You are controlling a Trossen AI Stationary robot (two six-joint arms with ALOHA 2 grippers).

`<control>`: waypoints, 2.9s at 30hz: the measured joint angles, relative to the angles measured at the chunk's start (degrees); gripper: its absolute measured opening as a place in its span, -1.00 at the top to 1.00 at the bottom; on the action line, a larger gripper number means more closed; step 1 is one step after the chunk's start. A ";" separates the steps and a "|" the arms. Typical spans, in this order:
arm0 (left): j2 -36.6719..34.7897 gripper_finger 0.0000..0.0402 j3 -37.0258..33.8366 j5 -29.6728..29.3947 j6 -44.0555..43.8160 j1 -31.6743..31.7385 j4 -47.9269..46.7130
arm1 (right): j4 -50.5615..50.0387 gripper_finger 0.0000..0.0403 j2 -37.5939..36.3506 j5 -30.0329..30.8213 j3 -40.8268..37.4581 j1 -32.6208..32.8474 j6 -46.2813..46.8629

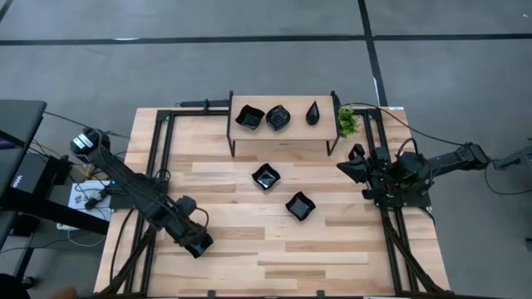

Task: Pick & Place Mini shaped plates
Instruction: Stack the distorted square plate on top of the other distorted square plates on the shelf

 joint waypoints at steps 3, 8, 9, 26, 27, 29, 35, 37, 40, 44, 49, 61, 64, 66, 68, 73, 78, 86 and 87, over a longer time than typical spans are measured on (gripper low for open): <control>0.48 0.47 0.00 -0.02 0.04 -0.67 0.36 | 0.00 1.00 0.02 0.00 0.00 0.00 0.02; 0.48 0.28 0.00 -0.50 0.17 -0.91 1.03 | 0.00 1.00 0.01 0.00 0.00 0.00 0.02; 0.67 0.25 0.00 -0.54 0.17 -0.90 1.01 | 0.00 1.00 0.00 0.00 0.00 0.00 0.02; 9.56 0.19 0.02 -0.46 0.62 -1.01 3.03 | 0.00 1.00 0.02 0.35 0.00 0.00 0.04; 9.87 0.19 0.02 -0.45 0.61 -1.01 3.18 | 0.00 1.00 0.01 0.35 0.00 0.00 0.04; 10.54 0.19 0.02 -0.46 0.63 -1.01 3.37 | 0.00 1.00 0.02 0.35 0.00 0.02 0.04; 12.64 0.19 0.02 -0.44 1.25 -1.01 4.83 | 0.00 1.00 0.00 0.37 0.02 0.00 0.04; 13.17 0.19 0.02 -0.44 1.97 -1.01 5.15 | 0.00 1.00 0.02 0.37 0.00 0.02 0.04; 13.49 0.19 0.02 -0.44 2.12 -0.99 5.50 | 0.00 1.00 0.01 0.37 0.00 0.02 0.04; 13.38 0.19 0.04 -0.41 1.89 -0.99 5.76 | 0.00 1.00 0.01 0.39 0.00 0.00 0.05; 13.35 0.30 0.04 -0.39 1.81 -0.99 6.23 | 0.00 1.00 0.01 0.39 0.01 0.01 0.06; 13.31 0.85 0.04 0.97 2.10 -0.98 6.59 | 0.00 1.00 0.00 0.39 0.00 0.00 0.05; 12.51 0.96 0.07 1.11 2.11 -0.97 6.79 | 0.00 1.00 0.02 0.39 0.00 0.00 0.04; 11.22 0.96 0.07 0.92 2.10 -0.97 6.70 | 0.00 1.00 0.00 0.42 0.00 0.00 0.05; 9.49 0.96 0.07 -0.29 2.10 -0.99 6.59 | 0.00 1.00 0.01 0.42 0.02 0.01 0.07; 3.93 0.97 0.07 -4.83 1.95 -0.36 6.23 | 0.00 1.00 0.00 0.42 0.00 0.00 0.07; -0.55 0.98 0.07 -9.99 3.27 2.10 6.09 | 0.00 1.00 0.00 0.42 0.00 0.00 0.07; -5.78 0.98 0.05 -12.68 12.34 9.79 7.48 | 0.00 1.00 0.00 0.42 0.00 0.02 0.07; -6.39 0.98 0.04 -12.70 13.76 11.03 8.13 | 0.00 1.00 0.00 0.42 0.02 0.02 0.07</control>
